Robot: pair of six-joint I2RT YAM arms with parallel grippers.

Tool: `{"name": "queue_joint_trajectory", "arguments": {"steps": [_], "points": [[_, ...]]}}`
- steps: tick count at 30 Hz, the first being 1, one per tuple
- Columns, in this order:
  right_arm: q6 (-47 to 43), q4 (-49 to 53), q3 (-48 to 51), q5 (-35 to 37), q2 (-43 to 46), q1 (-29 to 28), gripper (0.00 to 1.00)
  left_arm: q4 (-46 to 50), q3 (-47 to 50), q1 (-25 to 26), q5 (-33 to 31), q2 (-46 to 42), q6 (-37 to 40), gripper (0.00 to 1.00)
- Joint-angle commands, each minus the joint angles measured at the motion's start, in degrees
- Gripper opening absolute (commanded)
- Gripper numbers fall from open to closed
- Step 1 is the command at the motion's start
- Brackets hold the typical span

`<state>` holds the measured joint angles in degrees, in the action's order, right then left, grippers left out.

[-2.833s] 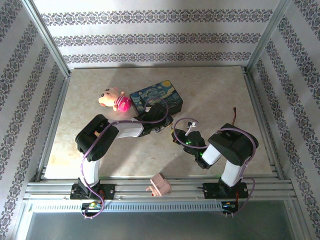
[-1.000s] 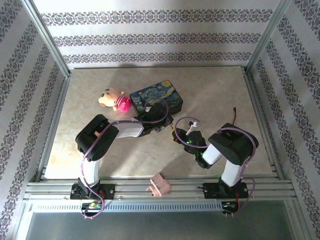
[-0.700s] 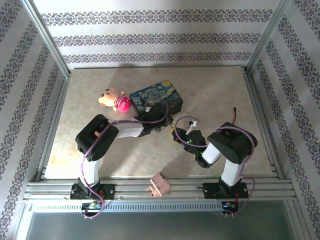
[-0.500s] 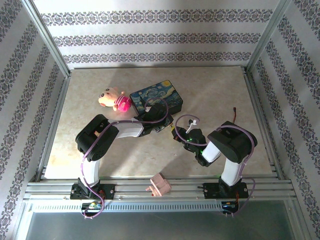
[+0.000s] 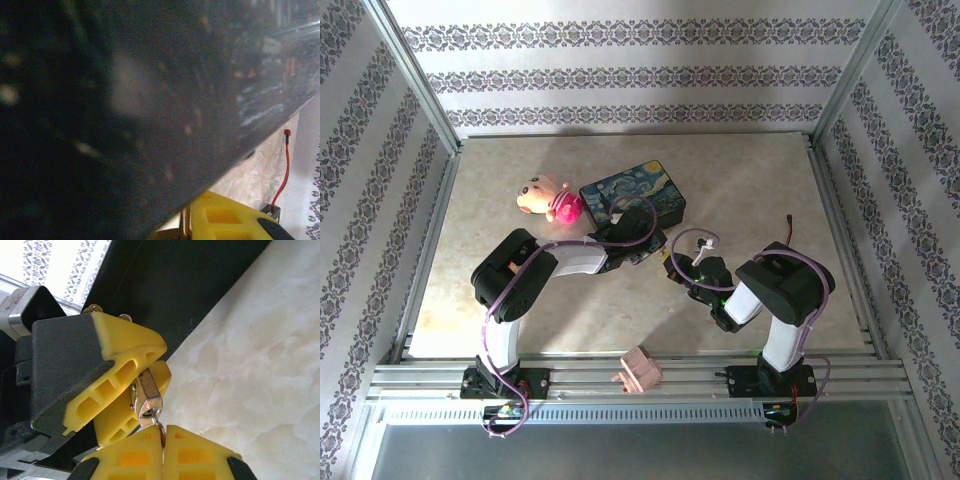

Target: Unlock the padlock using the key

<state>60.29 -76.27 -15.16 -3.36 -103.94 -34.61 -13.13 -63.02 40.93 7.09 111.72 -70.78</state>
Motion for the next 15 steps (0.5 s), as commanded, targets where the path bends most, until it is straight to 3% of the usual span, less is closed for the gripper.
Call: {"name": "queue_joint_trajectory", "arguments": {"steps": [1, 15], "points": [[0.3, -3.1, -0.5, -0.7, -0.2, 0.2, 0.00, -1.5, 0.3, 1.7, 6.7, 2.0, -3.2, 0.25], [-0.2, -3.1, -1.1, -2.7, -0.4, 0.8, 0.00, -2.4, 0.6, 1.7, 7.6, 2.0, -2.7, 0.25]]}}
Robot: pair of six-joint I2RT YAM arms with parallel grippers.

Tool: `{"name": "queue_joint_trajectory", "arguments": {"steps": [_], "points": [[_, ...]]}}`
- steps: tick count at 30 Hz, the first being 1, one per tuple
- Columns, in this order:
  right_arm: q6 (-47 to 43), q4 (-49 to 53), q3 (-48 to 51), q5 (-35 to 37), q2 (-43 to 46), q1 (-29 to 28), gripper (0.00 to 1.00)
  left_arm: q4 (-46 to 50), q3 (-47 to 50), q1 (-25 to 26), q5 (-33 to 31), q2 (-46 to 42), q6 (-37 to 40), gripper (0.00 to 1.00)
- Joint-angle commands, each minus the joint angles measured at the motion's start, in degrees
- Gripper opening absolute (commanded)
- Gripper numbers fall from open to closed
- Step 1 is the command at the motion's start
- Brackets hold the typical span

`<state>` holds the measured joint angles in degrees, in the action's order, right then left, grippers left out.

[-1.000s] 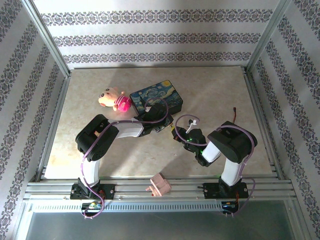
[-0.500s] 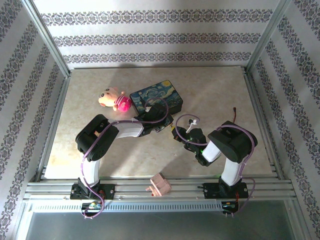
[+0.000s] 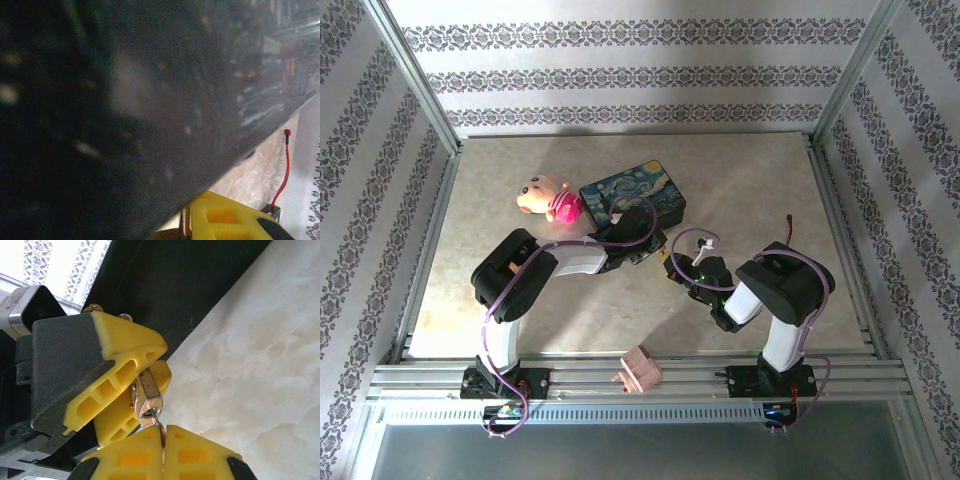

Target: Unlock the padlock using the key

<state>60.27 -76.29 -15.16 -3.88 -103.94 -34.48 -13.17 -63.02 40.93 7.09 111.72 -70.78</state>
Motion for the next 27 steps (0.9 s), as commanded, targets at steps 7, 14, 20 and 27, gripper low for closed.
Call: {"name": "queue_joint_trajectory", "arguments": {"steps": [7, 14, 20, 27], "points": [[-0.4, -3.1, -1.6, -3.5, -0.6, 1.3, 0.00, -2.5, 0.8, 1.7, 7.7, 1.9, -2.8, 0.25], [-0.8, -3.1, -1.8, -3.8, -0.3, 1.4, 0.00, -2.7, 1.0, 1.8, 7.6, 1.6, -2.7, 0.25], [-1.8, -3.1, -1.8, -4.7, -0.2, 2.3, 0.00, -2.6, 0.9, 2.1, 7.8, 1.5, -2.6, 0.25], [-2.6, -3.1, -2.7, -5.6, -0.8, 2.7, 0.00, -2.6, 0.7, 2.6, 7.9, 1.5, -2.7, 0.25]]}}
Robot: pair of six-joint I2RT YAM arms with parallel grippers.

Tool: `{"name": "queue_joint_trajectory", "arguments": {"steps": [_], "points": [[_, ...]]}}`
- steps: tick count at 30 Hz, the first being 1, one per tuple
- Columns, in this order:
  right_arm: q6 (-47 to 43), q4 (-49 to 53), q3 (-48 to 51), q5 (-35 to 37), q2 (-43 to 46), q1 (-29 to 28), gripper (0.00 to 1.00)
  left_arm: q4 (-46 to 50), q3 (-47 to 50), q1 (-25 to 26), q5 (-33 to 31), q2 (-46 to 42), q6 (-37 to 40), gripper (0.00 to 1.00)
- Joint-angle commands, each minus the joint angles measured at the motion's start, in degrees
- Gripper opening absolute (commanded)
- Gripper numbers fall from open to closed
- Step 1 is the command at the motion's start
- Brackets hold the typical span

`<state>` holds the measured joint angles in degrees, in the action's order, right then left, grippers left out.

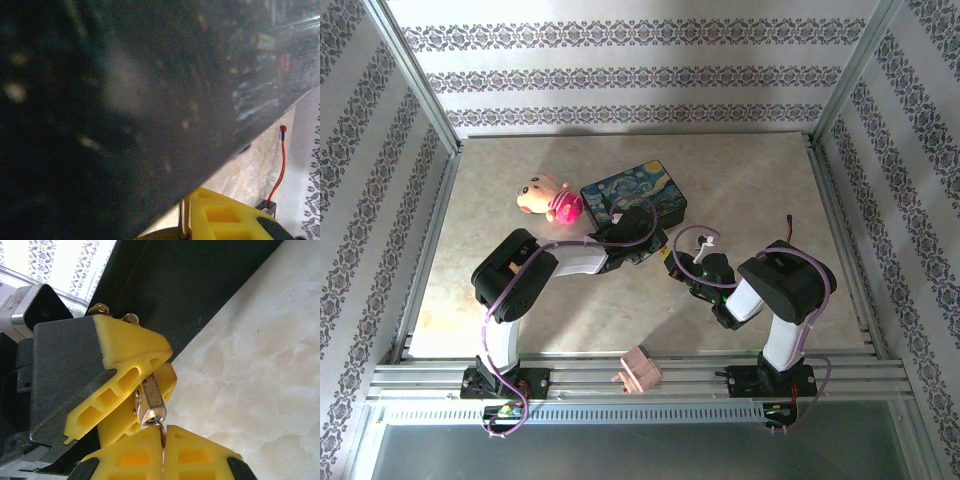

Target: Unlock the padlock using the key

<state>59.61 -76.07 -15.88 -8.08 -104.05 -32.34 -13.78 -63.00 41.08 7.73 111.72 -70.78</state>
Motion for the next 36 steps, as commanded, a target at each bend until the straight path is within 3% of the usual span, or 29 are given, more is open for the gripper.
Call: {"name": "queue_joint_trajectory", "arguments": {"steps": [1, 19, 36], "points": [[-1.9, -3.3, -2.2, -1.5, -0.9, 0.5, 0.00, -1.9, 0.5, 2.4, 7.3, 1.4, -2.6, 0.25], [-5.0, -2.9, -5.2, -4.4, 1.9, 1.5, 0.00, -0.3, 0.2, 3.1, 8.5, 1.0, -1.8, 0.25], [-0.8, -2.1, -5.9, -4.8, 4.0, 2.2, 0.00, -0.4, 0.0, 3.3, 9.8, 1.3, -1.7, 0.24]]}}
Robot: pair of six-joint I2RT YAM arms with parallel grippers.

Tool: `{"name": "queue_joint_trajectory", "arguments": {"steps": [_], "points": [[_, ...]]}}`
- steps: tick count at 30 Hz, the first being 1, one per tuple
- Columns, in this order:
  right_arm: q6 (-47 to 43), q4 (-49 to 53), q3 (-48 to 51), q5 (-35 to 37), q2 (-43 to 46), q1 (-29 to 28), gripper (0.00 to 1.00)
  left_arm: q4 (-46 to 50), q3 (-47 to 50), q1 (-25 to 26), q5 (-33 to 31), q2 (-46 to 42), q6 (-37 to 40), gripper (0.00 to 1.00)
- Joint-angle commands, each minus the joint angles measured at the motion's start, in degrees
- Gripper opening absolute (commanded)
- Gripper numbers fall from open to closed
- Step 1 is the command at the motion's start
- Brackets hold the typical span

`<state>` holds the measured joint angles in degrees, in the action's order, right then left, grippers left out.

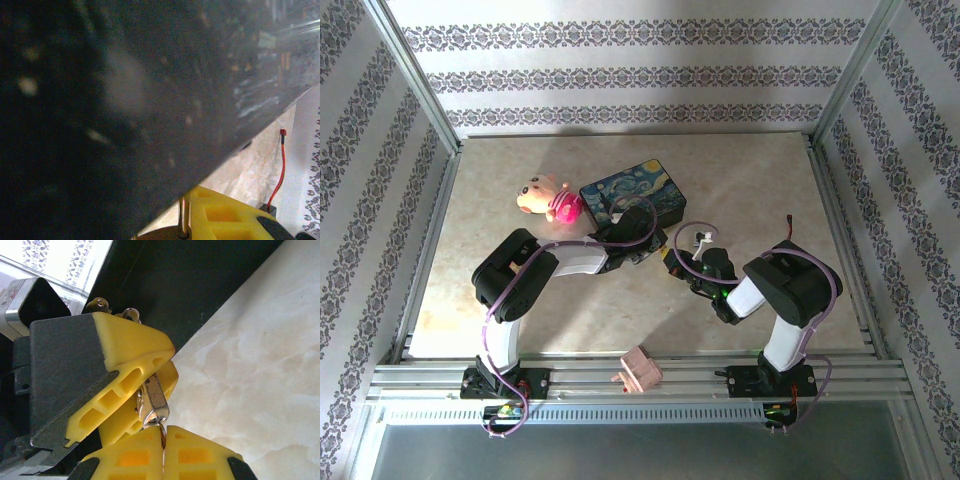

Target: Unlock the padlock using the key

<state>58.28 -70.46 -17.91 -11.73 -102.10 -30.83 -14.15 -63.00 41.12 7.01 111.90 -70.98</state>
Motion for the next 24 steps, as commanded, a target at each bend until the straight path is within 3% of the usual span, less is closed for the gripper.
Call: {"name": "queue_joint_trajectory", "arguments": {"steps": [1, 7, 18, 24], "points": [[0.5, -7.7, -4.1, -1.4, 2.2, 0.7, 0.00, -0.1, 0.1, 3.3, 10.6, 1.2, -1.5, 0.24], [0.5, -6.6, -5.4, -2.4, 1.8, 1.4, 0.00, -0.6, 0.0, 3.6, 11.4, 1.2, -1.6, 0.24], [0.7, -6.9, -2.1, -1.3, 1.8, 1.7, 0.21, -1.5, 0.9, 3.4, 10.2, 0.8, -2.4, 0.24], [0.2, -6.3, 2.1, -0.3, 3.3, 2.3, 0.25, -2.4, 1.6, 2.7, 10.1, 0.8, -3.1, 0.24]]}}
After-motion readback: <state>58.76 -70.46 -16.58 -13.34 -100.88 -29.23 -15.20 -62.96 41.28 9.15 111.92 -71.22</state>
